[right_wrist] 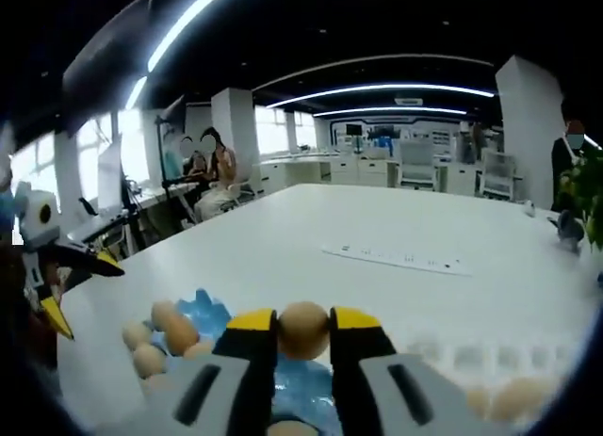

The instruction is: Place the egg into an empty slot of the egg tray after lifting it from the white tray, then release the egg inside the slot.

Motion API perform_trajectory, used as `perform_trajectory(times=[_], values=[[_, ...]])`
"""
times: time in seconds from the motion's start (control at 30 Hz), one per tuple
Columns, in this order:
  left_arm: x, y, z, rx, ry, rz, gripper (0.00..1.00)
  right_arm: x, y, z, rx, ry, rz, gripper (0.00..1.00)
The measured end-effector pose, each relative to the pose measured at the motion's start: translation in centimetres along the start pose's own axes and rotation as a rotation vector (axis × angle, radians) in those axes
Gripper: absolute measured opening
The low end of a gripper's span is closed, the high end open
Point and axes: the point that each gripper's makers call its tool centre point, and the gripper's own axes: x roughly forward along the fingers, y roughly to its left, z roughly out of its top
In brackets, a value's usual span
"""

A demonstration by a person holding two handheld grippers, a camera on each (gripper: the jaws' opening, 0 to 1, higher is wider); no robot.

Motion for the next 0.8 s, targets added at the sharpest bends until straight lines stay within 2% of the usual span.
perform_trajectory(times=[0.33, 0.8], values=[[-0.2, 0.3, -0.1, -0.003, 0.001, 0.006, 0.85, 3.2, 5.1, 0.4, -0.024, 0.002, 0.117, 0.20], [-0.6, 0.6, -0.3, -0.014, -0.002, 0.022, 0.85, 6.4, 9.8, -0.1, -0.033, 0.024, 0.219, 0.20]])
